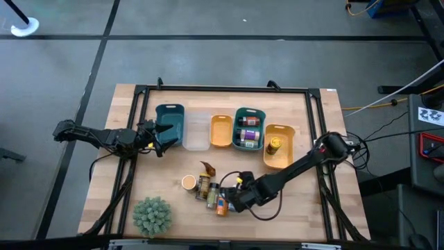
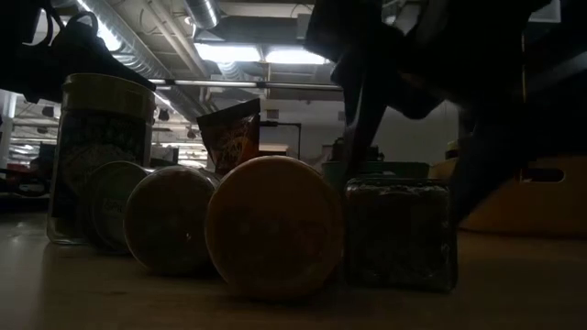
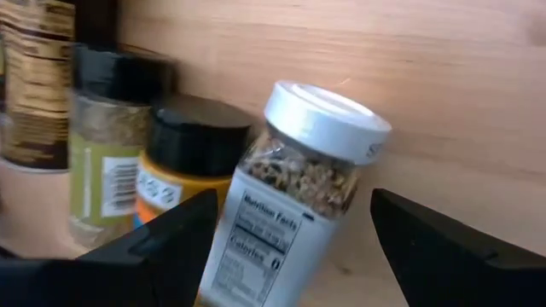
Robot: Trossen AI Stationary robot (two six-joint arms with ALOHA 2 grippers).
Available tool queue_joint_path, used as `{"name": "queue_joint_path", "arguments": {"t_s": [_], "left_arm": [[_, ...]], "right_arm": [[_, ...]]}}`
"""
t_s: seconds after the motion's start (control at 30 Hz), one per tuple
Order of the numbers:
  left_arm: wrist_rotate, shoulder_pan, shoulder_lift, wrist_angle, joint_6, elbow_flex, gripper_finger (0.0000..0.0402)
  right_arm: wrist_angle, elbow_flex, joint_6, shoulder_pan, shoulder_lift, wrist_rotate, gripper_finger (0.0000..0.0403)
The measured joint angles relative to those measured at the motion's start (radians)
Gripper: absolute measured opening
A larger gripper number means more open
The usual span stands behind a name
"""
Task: Sort spices by type
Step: Put the white seasoning bottle into the transparent bin
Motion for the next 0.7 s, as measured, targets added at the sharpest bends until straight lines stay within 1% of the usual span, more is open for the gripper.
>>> {"name": "queue_joint_path", "arguments": {"t_s": [0.13, 0.23, 0.33, 0.53, 0.7], "left_arm": [[0.000, 0.000, 0.000, 0.000, 0.000, 0.000, 0.0389], [0.000, 0.000, 0.000, 0.000, 0.000, 0.000, 0.0389], [0.000, 0.000, 0.000, 0.000, 0.000, 0.000, 0.0389], [0.000, 0.000, 0.000, 0.000, 0.000, 0.000, 0.0389], [0.000, 0.000, 0.000, -0.001, 0.000, 0.000, 0.0389]], "right_arm": [[-0.001, 0.000, -0.001, -0.001, 0.026, -0.016, 0.0310], [-0.009, 0.002, -0.004, -0.001, 0.038, -0.038, 0.0301], [-0.016, 0.003, -0.017, -0.001, 0.039, -0.049, 0.0277], [-0.025, 0.002, -0.062, -0.001, 0.040, -0.037, 0.0208], [-0.033, 0.003, -0.103, -0.001, 0.038, -0.024, 0.0203]]}}
